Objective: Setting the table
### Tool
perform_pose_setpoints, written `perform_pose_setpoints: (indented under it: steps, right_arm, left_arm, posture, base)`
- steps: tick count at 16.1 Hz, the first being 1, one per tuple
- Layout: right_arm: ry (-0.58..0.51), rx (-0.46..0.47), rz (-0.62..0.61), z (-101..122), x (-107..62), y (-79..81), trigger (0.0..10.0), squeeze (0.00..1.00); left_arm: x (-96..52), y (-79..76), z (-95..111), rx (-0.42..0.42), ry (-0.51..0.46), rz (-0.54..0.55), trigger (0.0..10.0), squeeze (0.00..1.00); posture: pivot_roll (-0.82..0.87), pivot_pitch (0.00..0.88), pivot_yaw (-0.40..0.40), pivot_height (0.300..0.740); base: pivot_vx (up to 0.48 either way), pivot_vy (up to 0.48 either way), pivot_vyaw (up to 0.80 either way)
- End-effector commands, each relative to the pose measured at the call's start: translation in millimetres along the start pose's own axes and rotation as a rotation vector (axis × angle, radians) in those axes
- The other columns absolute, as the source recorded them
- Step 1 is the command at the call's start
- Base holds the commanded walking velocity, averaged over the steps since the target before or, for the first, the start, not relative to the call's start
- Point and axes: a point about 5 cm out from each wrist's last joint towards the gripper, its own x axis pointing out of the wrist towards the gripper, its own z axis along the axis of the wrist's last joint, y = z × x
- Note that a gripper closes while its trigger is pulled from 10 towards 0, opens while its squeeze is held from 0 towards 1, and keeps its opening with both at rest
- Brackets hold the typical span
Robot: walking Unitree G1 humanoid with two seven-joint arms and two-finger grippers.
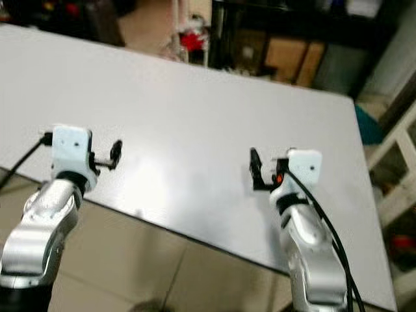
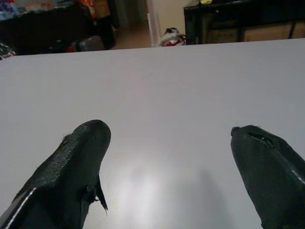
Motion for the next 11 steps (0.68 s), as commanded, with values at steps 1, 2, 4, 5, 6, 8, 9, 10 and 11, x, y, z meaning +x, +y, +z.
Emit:
perform_pose_setpoints:
  steps: [1, 2, 4, 5, 6, 8, 9, 10, 11]
  right_arm:
    - [-0.002, 0.016, -0.002, 0.9, 1.9, -1.2, 10.0, 1.0]
    - [-0.005, 0.023, -0.006, 1.2, 3.3, -1.2, 10.0, 1.0]
    - [-0.008, 0.053, -0.019, 0.8, 4.7, -0.2, 10.0, 1.0]
    - [-0.017, 0.048, -0.025, 1.5, 5.4, 1.4, 10.0, 1.0]
    - [-0.025, 0.061, -0.035, 3.0, 6.5, 2.8, 10.0, 1.0]
    - [-0.001, 0.046, -0.043, 2.3, 9.2, 3.3, 10.0, 0.47]
    - [-0.005, 0.038, -0.041, 3.1, 9.2, 3.1, 10.0, 0.0]
    - [-0.006, 0.021, -0.044, 3.4, 9.0, 2.7, 10.0, 0.0]
    - [-0.01, -0.006, -0.055, 3.7, 8.9, 2.1, 10.0, 0.0]
  left_arm:
    - [0.5, -3.6, 3.5, 0.029, -0.015, -0.017, 10.0, 0.0]
    - [-0.1, -6.7, 3.4, 0.05, -0.018, -0.032, 10.0, 0.0]
    - [-0.4, -9.1, 2.8, 0.046, -0.02, -0.038, 10.0, 0.0]
    - [-0.3, -9.8, 2.5, 0.043, -0.02, -0.032, 10.0, 0.0]
    - [0.0, -9.9, 2.5, 0.042, -0.02, -0.027, 10.0, 0.0]
    - [0.6, -8.2, 1.9, 0.042, -0.018, -0.021, 10.0, 0.0]
    - [0.8, -7.7, 1.6, 0.041, -0.018, -0.017, 10.0, 0.0]
    - [0.4, -7.6, 1.5, 0.042, -0.019, -0.015, 10.0, 0.0]
    - [0.3, -7.5, 1.7, 0.042, -0.02, -0.013, 10.0, 0.0]
  posture:
    - [0.05, 0.0, -0.054, 0.74]
    - [0.05, 0.0, -0.054, 0.74]
    - [0.05, 0.0, -0.06, 0.74]
    - [0.06, 0.0, -0.068, 0.74]
    - [0.06, 0.0, -0.072, 0.74]
    - [0.06, 0.0, -0.074, 0.74]
    - [0.06, 0.0, -0.075, 0.74]
    - [0.06, 0.0, -0.075, 0.74]
    - [0.06, 0.0, -0.076, 0.74]
  base:
    - [0.0, 0.0, 0.8]
    - [0.0, 0.0, 0.8]
    - [0.0, 0.146, 0.8]
    - [0.0, 0.368, 0.71]
    - [0.0, 0.394, 0.0]
    - [0.0, 0.411, 0.0]
    - [0.0, 0.412, 0.0]
    - [0.0, 0.412, 0.0]
    - [0.0, 0.42, 0.0]
